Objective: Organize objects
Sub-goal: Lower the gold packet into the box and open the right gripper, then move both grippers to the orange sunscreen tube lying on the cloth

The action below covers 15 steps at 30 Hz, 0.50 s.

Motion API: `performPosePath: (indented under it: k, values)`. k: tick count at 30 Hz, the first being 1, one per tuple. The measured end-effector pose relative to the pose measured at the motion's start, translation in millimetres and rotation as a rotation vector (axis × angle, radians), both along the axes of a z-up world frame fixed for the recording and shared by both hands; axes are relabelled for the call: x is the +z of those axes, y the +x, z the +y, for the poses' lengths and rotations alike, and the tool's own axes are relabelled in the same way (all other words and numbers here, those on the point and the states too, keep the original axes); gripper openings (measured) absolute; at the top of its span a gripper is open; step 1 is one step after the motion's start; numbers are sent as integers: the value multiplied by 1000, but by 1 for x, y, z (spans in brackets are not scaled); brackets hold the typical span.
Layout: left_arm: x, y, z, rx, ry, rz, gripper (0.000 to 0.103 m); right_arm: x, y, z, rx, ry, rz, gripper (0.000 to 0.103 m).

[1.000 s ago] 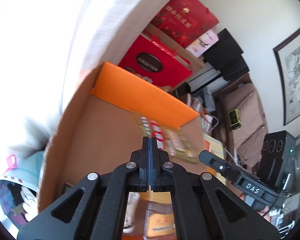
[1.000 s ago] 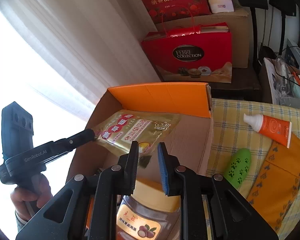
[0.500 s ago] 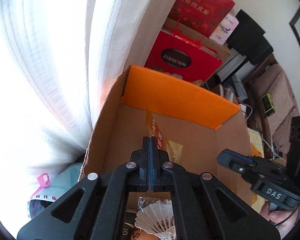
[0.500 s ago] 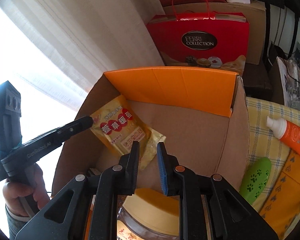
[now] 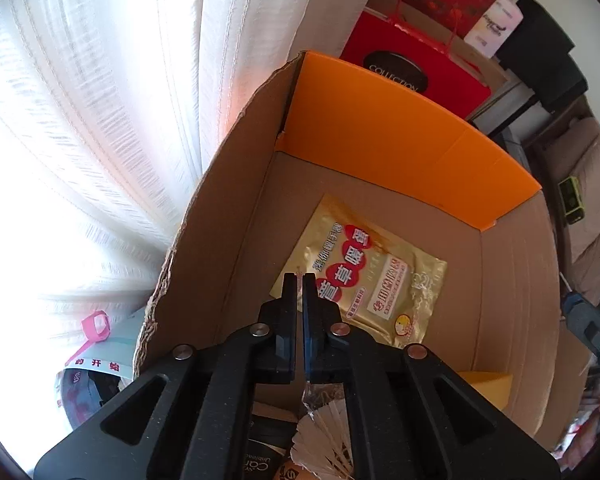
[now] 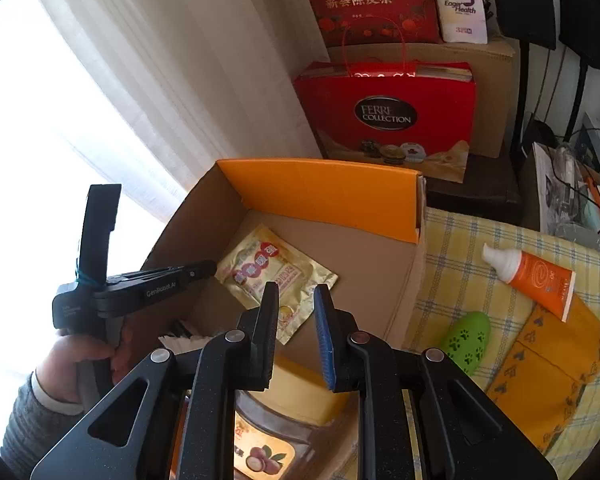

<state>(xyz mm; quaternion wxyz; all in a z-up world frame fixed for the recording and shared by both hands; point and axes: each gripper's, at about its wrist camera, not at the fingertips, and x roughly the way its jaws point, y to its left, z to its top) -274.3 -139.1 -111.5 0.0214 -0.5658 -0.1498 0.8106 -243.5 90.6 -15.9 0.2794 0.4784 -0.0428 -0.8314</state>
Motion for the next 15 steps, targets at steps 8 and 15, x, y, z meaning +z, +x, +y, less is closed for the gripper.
performPosePath:
  k: [8, 15]
  values:
    - [33, 17, 12, -17, 126, 59, 66, 8, 3, 35, -62, 37, 29, 36]
    - [68, 20, 49, -122, 139, 106, 93, 5, 3, 79, -142, 85, 28, 50]
